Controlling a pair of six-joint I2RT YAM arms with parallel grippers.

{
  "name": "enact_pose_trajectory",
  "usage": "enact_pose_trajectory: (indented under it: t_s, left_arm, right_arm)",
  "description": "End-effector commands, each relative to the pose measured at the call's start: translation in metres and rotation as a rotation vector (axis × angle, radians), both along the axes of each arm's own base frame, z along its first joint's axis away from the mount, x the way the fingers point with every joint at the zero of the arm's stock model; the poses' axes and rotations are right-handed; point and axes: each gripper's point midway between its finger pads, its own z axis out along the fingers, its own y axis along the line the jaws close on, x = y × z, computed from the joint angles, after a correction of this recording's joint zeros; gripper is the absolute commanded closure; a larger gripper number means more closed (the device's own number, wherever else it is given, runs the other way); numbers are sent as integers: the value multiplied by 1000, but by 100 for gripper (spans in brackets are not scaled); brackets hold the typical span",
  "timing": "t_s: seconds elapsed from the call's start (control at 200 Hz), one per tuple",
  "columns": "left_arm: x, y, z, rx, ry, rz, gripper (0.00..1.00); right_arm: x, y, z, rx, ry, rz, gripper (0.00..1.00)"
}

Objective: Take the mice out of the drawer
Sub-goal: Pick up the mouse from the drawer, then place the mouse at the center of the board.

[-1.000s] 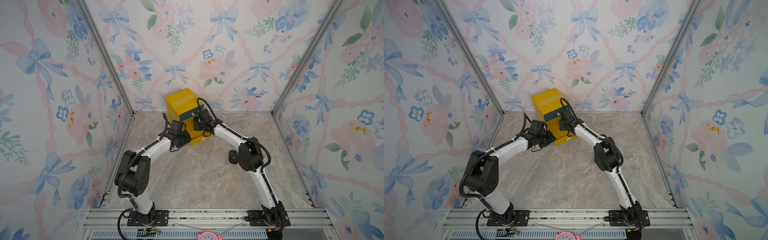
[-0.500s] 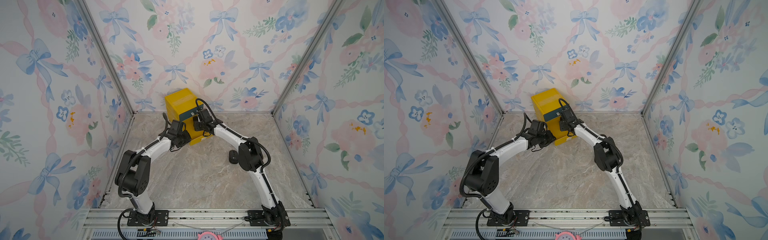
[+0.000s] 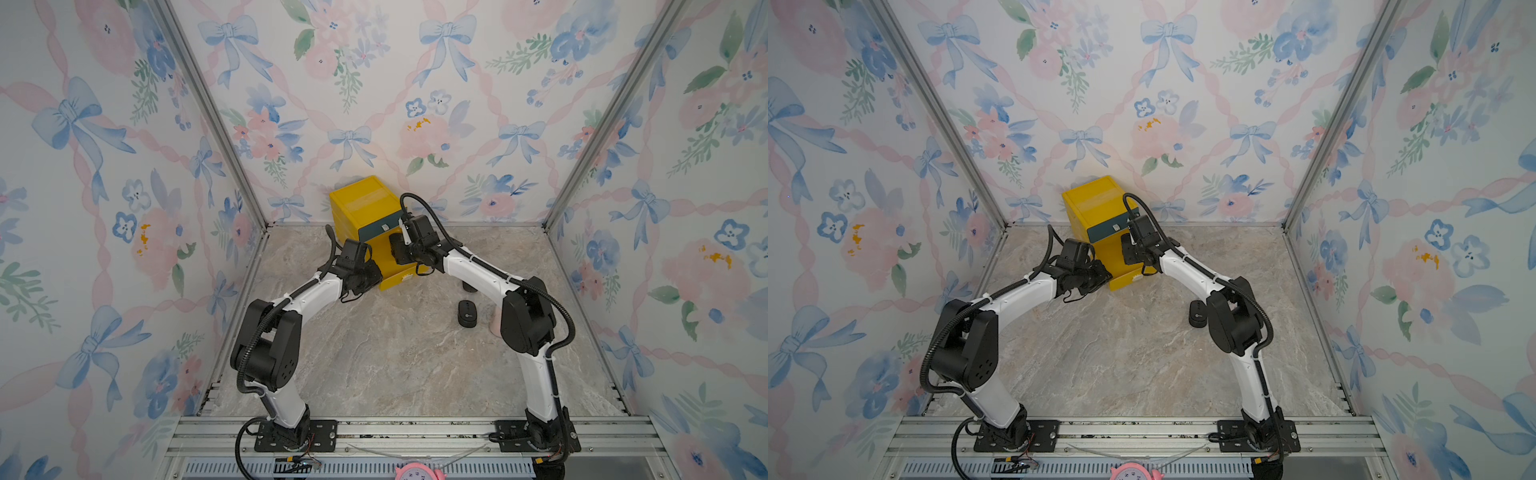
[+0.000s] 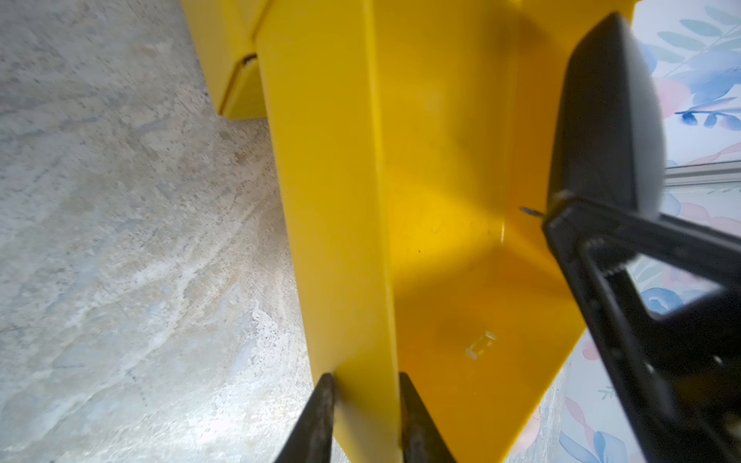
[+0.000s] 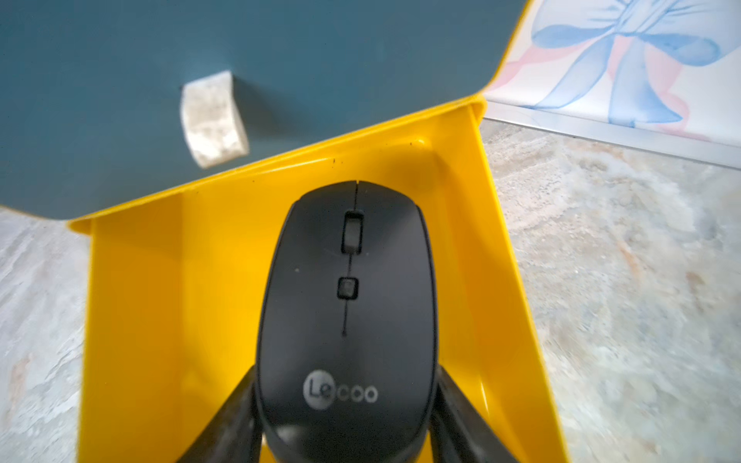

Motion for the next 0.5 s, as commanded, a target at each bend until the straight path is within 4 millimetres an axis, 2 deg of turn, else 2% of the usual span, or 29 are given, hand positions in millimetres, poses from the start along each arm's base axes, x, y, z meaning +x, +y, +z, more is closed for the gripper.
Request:
enact_pose_trajectory:
  t_s: [0.0,0.125,0.2,0.32,0.345,0.355,0.375,0.43,0.495]
  left_arm:
    - [1,4,-4,6,26,13,71]
    - [1,4,-3,3,25,14,70]
    - [2,4,1,2,14,10,69]
    - [3,6,5,3,2,17,67]
    - [3,6,6,3,1,18,66]
    - [3,6,6,2,1,19,66]
    - [3,7,7,3,-1,20,65]
    - [3,7,8,4,-4,22,64]
    - [4,7,11,1,-12,19,62]
  right_arm:
    - [-21,-8,32,39,-20,28,45]
    - [-51,-27,47,77,-7,26,45]
    - [-69,-44,40,58,27,2,45]
    - [-104,-69,20,47,102,-37,45]
    - [-111,-74,6,20,128,-47,45]
    - [-115,-77,11,24,117,-51,45]
    - [-121,-82,9,19,118,-61,45]
    - [-136,-92,-6,13,141,-85,45]
    - [-151,-103,-35,8,189,-118,44]
